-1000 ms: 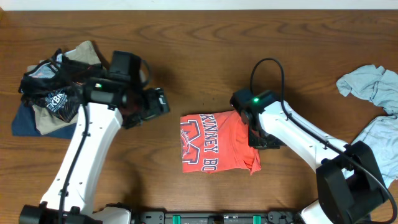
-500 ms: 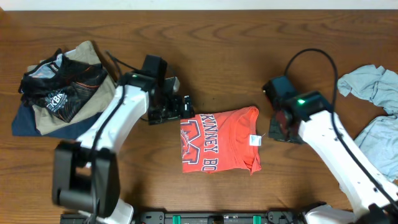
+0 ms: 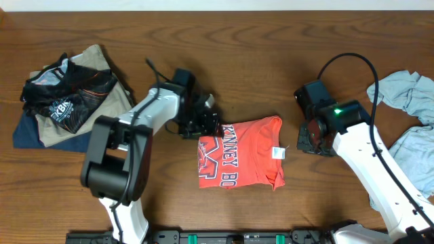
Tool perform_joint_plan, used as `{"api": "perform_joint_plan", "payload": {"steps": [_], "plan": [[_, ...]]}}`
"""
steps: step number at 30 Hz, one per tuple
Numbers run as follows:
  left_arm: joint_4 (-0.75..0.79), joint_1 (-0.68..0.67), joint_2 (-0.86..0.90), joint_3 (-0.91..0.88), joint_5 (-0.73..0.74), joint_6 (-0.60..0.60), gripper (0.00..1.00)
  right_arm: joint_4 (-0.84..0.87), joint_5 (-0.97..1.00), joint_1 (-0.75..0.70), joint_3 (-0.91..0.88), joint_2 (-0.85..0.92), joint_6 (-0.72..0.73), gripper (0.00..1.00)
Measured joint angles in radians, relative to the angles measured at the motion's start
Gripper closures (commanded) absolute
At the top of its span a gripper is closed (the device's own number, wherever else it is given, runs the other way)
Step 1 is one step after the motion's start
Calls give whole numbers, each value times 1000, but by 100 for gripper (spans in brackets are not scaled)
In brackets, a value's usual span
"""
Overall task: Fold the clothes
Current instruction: 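Carry the folded shirt with the left gripper onto the left clothes stack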
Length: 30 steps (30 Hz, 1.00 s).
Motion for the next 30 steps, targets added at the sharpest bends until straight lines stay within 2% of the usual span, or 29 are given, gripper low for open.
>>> {"api": "perform_joint_plan", "payload": {"steps": [2,8,13,24,30], "plan": [[6,-22,20,0,0,14,93,0,0,-2,0,0,0,77],[-34,-40,14,15,-52,31,94,0,0,-2,0,0,-6,77],[-125,10,-20,98,-266,16,94,0,1,-2,0,0,-10,77],[-141,357,-222,397,-667,0,94,-2,0,-2,0,0,-11,77],[-117,625,-270,438,-762,-24,93,-2,0,-2,0,0,-11,77]]}}
